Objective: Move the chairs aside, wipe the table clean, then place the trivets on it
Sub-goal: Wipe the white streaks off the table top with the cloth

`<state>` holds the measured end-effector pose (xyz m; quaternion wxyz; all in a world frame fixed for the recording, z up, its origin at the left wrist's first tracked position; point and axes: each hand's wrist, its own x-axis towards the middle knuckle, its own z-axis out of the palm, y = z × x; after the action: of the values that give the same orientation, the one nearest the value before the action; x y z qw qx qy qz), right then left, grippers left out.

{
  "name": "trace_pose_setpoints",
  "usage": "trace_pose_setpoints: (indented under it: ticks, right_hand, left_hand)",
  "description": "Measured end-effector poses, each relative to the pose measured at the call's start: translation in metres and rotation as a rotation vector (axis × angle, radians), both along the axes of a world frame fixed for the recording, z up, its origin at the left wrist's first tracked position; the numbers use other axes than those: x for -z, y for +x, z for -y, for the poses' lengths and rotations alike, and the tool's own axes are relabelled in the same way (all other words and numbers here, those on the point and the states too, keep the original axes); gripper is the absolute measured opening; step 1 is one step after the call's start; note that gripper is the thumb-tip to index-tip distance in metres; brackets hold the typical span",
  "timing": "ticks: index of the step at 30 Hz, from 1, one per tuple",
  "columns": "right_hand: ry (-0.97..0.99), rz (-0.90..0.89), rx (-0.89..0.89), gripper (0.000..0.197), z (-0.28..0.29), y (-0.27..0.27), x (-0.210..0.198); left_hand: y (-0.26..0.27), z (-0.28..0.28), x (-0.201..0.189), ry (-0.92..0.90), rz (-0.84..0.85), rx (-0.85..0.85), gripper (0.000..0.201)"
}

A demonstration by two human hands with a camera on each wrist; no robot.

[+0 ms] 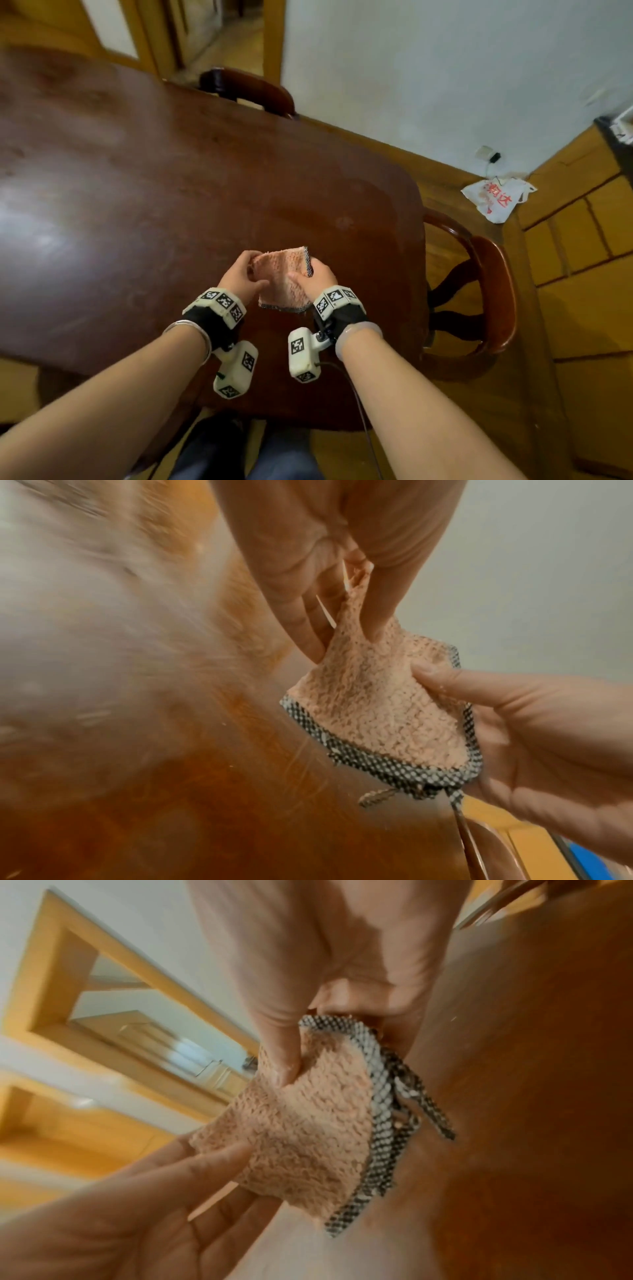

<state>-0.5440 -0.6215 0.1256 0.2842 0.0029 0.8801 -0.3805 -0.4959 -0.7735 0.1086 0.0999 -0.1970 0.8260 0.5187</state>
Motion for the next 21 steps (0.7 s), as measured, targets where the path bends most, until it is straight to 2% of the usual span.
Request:
trace_pose_setpoints:
  ticks: [6, 11, 16, 19, 21]
  right_hand:
    - [-0.058, -0.007, -0.341, 0.035, 0.063, 0.036, -0.029]
    - [-0.032, -0.071, -0.640, 0.030, 0.122, 0.094, -0.045]
    - [-0.029, -0.124, -0.944, 0.034, 0.203, 0.186, -0.053]
    - [-0.010, -0.146, -1.108, 0.050, 0.252, 0.260, -0.054]
    - [-0.013, -0.145, -1.220, 0.053, 0.279, 0.313, -0.054]
  left_hand:
    - [0.082, 0.044, -0.025, 0.041, -0.018, -0.386, 0.043]
    - [0.170, 0.070, -0.040, 0.025, -0.016, -0.683, 0.042]
    - [0.282, 0.106, -0.050, 0.074, -0.058, -0.992, 0.045]
    - [0.362, 0.130, -0.046, 0.076, -0.019, -1.141, 0.050]
    - [0.417, 0.145, -0.039, 0.094, -0.022, -1.248, 0.049]
